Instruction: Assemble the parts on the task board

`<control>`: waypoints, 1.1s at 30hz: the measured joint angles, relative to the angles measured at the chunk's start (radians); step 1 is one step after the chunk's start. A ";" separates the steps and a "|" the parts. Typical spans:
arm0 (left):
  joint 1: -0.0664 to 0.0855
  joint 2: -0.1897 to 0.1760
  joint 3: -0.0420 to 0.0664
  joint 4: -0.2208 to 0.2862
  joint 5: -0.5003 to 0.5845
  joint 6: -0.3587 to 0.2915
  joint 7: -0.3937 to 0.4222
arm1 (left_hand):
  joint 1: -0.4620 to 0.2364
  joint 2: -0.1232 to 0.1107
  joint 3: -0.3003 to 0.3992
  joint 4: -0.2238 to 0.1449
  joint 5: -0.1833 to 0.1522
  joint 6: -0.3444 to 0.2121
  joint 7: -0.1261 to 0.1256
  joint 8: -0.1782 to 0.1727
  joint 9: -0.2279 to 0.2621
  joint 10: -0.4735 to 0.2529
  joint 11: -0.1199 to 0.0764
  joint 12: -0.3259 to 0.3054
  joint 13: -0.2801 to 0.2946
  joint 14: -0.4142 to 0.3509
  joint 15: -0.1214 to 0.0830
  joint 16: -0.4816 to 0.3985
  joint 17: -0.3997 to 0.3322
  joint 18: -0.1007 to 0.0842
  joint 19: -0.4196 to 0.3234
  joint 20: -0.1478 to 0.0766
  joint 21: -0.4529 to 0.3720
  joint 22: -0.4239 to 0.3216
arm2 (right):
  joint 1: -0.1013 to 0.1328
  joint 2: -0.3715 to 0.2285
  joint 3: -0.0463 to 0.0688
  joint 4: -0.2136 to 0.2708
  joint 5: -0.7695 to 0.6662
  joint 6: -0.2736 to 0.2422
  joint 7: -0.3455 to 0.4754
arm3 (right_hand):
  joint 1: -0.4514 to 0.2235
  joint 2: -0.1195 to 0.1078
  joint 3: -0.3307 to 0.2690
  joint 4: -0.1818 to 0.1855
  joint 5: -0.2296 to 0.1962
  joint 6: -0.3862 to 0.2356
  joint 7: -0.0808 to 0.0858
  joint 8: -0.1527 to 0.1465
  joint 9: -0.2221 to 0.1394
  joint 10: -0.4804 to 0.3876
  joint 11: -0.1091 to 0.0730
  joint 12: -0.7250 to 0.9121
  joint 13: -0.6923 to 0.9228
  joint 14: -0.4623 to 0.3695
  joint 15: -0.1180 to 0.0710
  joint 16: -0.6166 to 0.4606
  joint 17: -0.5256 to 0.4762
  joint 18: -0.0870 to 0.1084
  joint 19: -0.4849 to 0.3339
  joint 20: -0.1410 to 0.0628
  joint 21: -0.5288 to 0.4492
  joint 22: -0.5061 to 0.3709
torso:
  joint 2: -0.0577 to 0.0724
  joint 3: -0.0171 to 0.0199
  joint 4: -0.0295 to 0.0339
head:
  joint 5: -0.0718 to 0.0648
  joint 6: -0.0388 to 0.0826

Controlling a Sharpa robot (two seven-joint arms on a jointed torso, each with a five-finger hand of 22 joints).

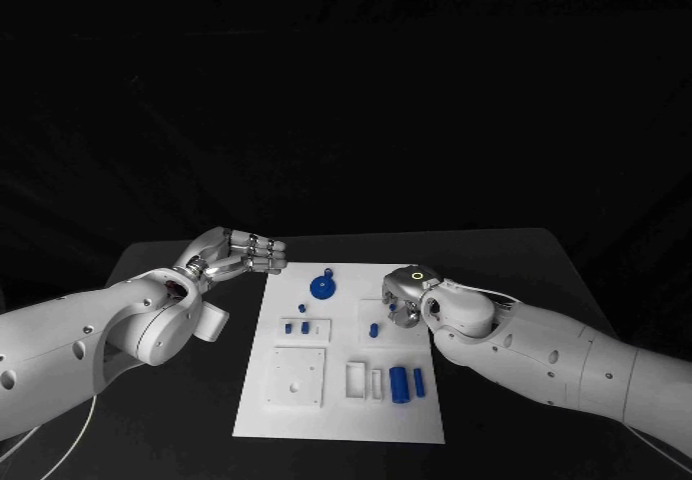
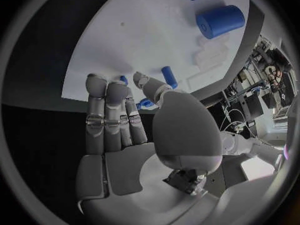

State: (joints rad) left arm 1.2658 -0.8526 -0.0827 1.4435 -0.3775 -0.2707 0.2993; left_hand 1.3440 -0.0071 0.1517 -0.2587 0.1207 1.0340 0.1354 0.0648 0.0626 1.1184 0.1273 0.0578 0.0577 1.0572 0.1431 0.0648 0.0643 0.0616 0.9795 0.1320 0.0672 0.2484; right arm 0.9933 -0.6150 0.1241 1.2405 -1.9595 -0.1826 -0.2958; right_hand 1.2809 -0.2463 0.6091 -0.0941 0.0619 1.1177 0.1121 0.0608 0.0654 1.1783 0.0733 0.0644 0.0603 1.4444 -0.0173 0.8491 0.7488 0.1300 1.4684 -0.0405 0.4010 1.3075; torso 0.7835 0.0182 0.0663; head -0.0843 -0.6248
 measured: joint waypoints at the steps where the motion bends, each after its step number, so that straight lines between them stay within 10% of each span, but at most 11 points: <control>1: 0.000 0.000 0.000 0.000 0.001 0.001 0.000 | 0.000 0.000 0.000 0.000 0.000 0.000 0.000 0.000 0.000 0.000 0.000 0.000 0.000 0.000 0.000 0.000 0.000 0.000 0.002 -0.002 0.000 -0.005 | -0.001 0.002 0.000 -0.003 0.000 0.000 0.000 | 0.000 0.000 0.006 0.000 0.000 0.002 -0.002 0.000 0.000 0.006 0.001 0.000 0.000 0.000 0.000 0.000 0.000 0.000 0.000 0.000 0.000 0.000 | 0.000 0.0001 -0.0001 | 0.000 -0.001; 33: 0.000 0.004 0.000 -0.004 0.017 0.007 0.003 | -0.004 0.004 -0.003 0.003 0.010 0.004 0.004 0.000 0.000 -0.004 0.004 0.000 0.000 0.000 0.000 0.000 0.000 0.016 0.014 0.000 0.004 -0.049 | -0.002 0.034 -0.003 -0.062 -0.024 -0.023 0.003 | 0.015 0.086 0.035 -0.097 0.004 0.159 -0.034 0.003 0.005 0.174 -0.048 -0.008 0.001 -0.010 -0.036 0.005 0.006 -0.016 -0.002 -0.031 0.058 0.000 | -0.001 0.0000 -0.0025 | 0.004 -0.009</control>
State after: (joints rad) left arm 1.2660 -0.8488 -0.0825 1.4400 -0.3601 -0.2634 0.3018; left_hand 1.3401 -0.0032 0.1491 -0.2561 0.1307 1.0376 0.1391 0.0648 0.0627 1.1148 0.1308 0.0579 0.0576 1.0573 0.1431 0.0649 0.0645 0.0778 0.9936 0.1320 0.0712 0.1991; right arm 0.9910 -0.5810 0.1215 1.1784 -1.9838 -0.2056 -0.2932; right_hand 1.2956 -0.1602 0.6437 -0.1911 0.0658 1.2767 0.0780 0.0635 0.0707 1.3522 0.0248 0.0565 0.0609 1.4345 -0.0537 0.8537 0.7551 0.1139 1.4666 -0.0716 0.4591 1.3074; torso 0.7823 0.0182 0.0639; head -0.0807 -0.6339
